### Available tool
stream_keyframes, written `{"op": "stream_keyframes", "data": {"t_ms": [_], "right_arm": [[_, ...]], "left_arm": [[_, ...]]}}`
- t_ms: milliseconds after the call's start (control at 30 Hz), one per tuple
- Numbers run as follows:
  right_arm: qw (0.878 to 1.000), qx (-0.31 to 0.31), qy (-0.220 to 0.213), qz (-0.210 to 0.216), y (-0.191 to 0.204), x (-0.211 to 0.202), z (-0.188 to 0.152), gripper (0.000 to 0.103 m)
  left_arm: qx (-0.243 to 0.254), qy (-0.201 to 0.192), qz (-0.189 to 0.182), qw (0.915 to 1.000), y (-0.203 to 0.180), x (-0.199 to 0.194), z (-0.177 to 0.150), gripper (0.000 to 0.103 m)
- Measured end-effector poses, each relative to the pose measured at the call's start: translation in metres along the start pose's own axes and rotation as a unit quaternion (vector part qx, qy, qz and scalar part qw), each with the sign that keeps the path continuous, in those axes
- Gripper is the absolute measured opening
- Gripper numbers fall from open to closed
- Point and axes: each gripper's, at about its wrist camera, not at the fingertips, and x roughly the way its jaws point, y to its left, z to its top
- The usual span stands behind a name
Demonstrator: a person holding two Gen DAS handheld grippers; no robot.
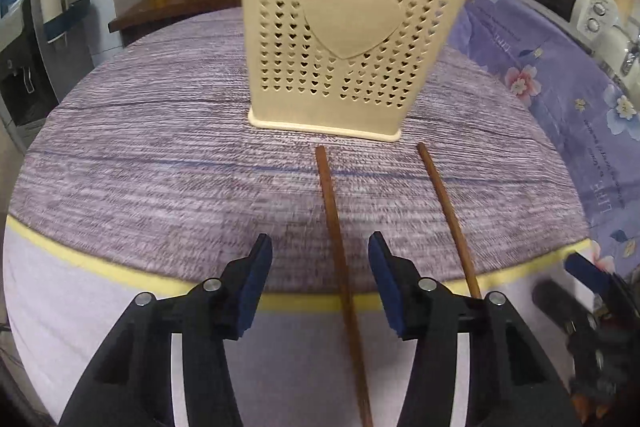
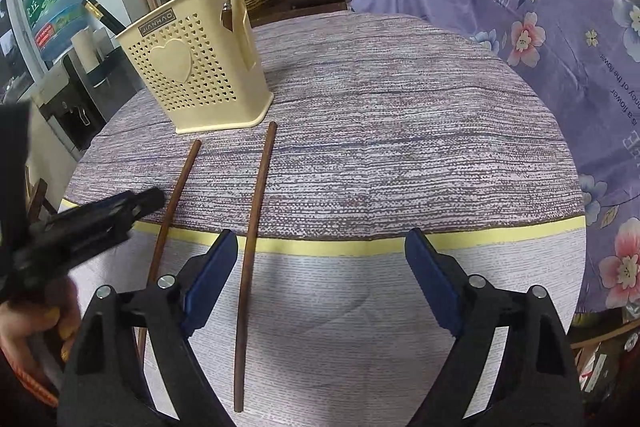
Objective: Organize utensils
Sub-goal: 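Grasp one brown chopstick with the left gripper while the right gripper grasps the other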
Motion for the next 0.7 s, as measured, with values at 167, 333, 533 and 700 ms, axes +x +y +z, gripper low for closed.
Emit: {"op": "stream_keyframes", "data": {"t_ms": [167, 333, 533, 700], "right_arm": [[1.000, -0.003, 0.001, -0.005, -0.005, 0.001, 0.001, 0.085], [1.000, -0.011, 0.003, -0.002, -0.003, 0.007, 0.007, 0.084], [1.000, -0.026, 0.013, 0.005, 0.008, 0.020, 0.013, 0.080], [0.998, -0.051, 0.022, 0.026, 0.028, 0.034, 0.029, 0.069]], "left_arm": [[0.002, 0.009, 0.018, 0.9998, -0.008, 0.021, 0.017, 0.041], [0.028, 0.005, 0.051, 0.9983, -0.013, 0.030, 0.027, 0.020], [0.032, 0.005, 0.054, 0.9980, -0.002, 0.027, 0.024, 0.009], [0.016, 0.008, 0.050, 0.9986, 0.018, 0.019, 0.017, 0.008]]}}
